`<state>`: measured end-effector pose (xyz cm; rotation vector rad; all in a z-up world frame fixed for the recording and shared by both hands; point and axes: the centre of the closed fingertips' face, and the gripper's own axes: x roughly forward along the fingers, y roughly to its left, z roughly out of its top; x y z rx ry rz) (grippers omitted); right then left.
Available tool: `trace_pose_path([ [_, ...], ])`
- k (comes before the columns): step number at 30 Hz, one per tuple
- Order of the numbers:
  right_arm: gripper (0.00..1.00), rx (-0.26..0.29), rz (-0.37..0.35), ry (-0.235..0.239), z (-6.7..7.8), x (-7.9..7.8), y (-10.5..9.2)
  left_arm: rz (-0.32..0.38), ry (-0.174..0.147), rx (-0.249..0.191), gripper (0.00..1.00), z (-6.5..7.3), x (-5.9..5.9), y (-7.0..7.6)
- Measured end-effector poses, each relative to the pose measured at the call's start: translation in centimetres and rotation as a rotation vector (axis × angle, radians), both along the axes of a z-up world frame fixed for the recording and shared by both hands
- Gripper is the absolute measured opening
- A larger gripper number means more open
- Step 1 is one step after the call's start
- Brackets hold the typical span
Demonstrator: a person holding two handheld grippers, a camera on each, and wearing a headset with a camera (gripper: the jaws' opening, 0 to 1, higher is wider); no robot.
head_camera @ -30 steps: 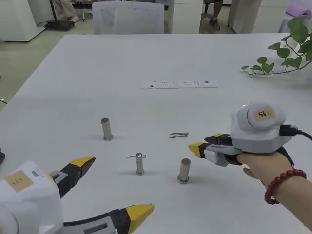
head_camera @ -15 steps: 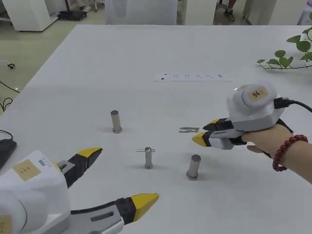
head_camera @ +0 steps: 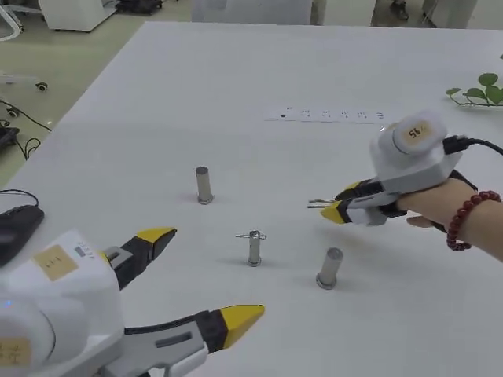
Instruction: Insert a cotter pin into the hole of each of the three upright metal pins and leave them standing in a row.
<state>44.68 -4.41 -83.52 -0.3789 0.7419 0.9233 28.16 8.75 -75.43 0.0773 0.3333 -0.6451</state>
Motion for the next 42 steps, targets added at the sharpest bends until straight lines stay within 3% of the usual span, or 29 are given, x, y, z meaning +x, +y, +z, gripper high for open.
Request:
trace_pose_path([
  [15, 0.19, -0.067, 0.090, 0.050, -1.4, 0.9, -0.2, -0.015, 0.014, 0.013, 0.81, -0.5, 0.2, -0.3],
  [33, 0.14, -0.182, 0.223, 0.069, -2.8, 1.2, -0.7, -0.008, 0.030, 0.041, 0.79, -1.2, 0.0, 0.1],
  [42, 0.11, -0.236, 0.271, 0.091, -2.8, 1.5, -0.6, -0.019, 0.030, 0.052, 0.78, -1.2, -0.1, 0.0],
])
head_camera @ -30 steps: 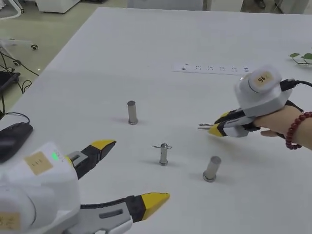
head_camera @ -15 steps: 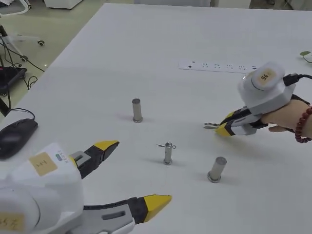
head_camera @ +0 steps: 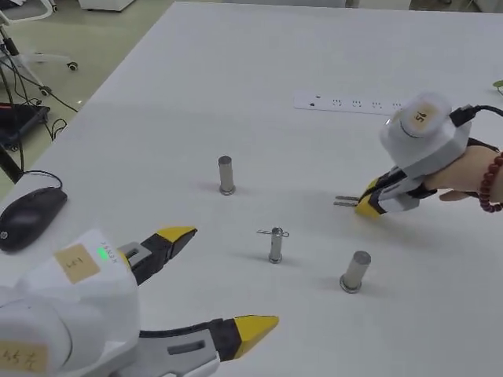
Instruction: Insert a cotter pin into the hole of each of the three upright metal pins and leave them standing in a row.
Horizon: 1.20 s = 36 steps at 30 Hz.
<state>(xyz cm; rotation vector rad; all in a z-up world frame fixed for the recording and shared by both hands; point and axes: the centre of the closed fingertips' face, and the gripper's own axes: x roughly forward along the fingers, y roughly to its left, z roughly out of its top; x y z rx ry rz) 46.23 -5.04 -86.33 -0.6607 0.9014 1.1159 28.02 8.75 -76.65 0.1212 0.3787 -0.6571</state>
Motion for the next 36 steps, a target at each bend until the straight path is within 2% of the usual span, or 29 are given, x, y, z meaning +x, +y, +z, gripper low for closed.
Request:
trace_pose_path([
  [4, 0.09, -0.054, 0.044, 0.009, -0.04, -0.16, -0.11, -0.003, 0.000, 0.003, 0.78, 0.03, 0.02, 0.03],
  [9, 0.07, -0.116, 0.128, -0.006, -0.10, -0.46, -0.13, -0.005, 0.001, 0.010, 0.77, -0.05, 0.00, 0.10],
  [15, 0.06, -0.183, 0.225, -0.046, -0.15, -0.75, -0.11, -0.007, 0.004, 0.019, 0.77, -0.08, -0.10, 0.13],
  [20, 0.05, -0.191, 0.211, -0.040, -0.14, -0.71, -0.15, -0.010, 0.004, 0.018, 0.77, -0.06, -0.09, -0.03],
  [33, 0.03, -0.228, 0.215, -0.086, -0.21, -0.46, -0.20, -0.019, 0.004, 0.018, 0.76, 0.08, 0.07, -0.26],
  [36, 0.02, -0.221, 0.211, -0.089, -0.10, -0.51, -0.05, -0.019, 0.006, 0.017, 0.75, 0.08, 0.09, -0.28],
])
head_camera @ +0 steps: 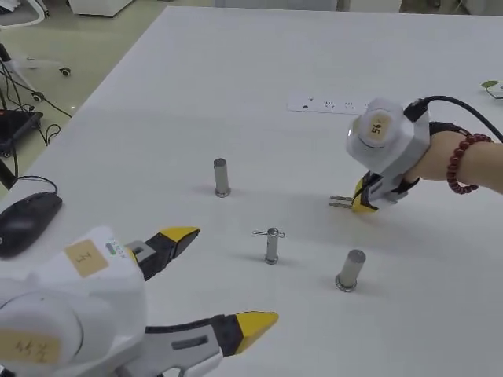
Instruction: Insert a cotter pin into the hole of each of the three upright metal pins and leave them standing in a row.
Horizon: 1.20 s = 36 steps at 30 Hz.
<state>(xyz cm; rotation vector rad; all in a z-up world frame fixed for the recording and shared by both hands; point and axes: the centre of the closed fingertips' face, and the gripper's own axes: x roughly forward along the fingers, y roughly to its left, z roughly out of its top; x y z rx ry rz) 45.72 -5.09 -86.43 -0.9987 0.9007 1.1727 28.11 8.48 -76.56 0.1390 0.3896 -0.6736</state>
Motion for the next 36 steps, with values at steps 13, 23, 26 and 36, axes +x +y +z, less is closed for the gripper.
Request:
trace_pose_path([
  [13, 0.02, 0.002, 0.013, -0.033, 1.2, -0.3, 0.4, -0.003, 0.006, 0.022, 0.72, 0.0, 0.1, -0.1],
  [23, 0.02, 0.051, 0.026, -0.075, 3.4, -0.8, 0.8, -0.011, 0.010, 0.005, 0.68, 0.7, 0.4, -0.6],
  [26, 0.02, 0.071, 0.029, -0.091, 4.4, -1.4, 1.1, -0.022, 0.010, 0.013, 0.66, 0.9, 0.5, -0.9],
  [36, 0.02, 0.132, 0.054, -0.142, 7.7, -4.0, 2.3, -0.042, 0.011, 0.001, 0.60, 1.8, 1.0, -1.7],
])
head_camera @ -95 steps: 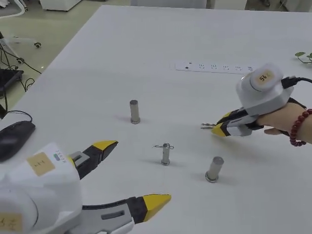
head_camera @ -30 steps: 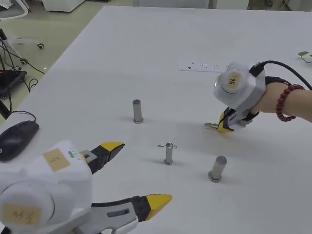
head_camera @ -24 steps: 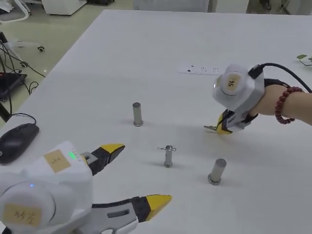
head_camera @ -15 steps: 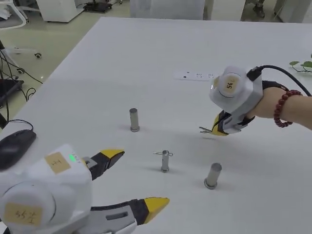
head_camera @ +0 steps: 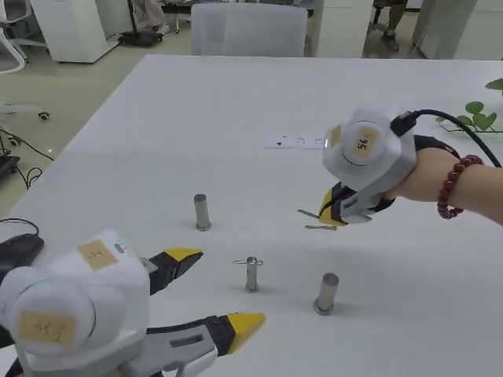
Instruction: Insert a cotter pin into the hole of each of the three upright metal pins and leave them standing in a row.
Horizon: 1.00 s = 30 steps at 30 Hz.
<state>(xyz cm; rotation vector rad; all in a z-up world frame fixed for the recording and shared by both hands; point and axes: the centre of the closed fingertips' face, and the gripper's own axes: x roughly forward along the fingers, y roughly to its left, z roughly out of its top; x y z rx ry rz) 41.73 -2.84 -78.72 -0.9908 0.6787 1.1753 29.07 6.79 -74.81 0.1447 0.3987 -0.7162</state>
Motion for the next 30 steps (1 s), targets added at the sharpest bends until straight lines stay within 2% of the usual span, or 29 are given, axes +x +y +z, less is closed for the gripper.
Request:
trace_pose_path([
  [10, 0.02, 0.051, 0.042, -0.037, 2.0, -3.0, 1.4, 0.007, 0.040, -0.060, 0.55, 0.7, 0.3, -0.5],
  [11, 0.02, 0.054, 0.046, -0.036, 2.1, -3.3, 1.5, 0.010, 0.051, -0.073, 0.54, 0.8, 0.4, -0.5],
  [17, 0.02, 0.071, 0.079, -0.040, 2.4, -4.8, 2.4, 0.014, 0.072, -0.094, 0.51, 1.0, 0.6, -0.8],
  [25, 0.02, 0.091, 0.115, -0.039, 2.6, -6.6, 3.5, 0.015, 0.104, -0.151, 0.46, 1.4, 0.8, -1.6],
  [30, 0.02, 0.111, 0.137, -0.037, 2.8, -7.8, 4.1, 0.023, 0.148, -0.202, 0.41, 1.5, 0.7, -2.1],
])
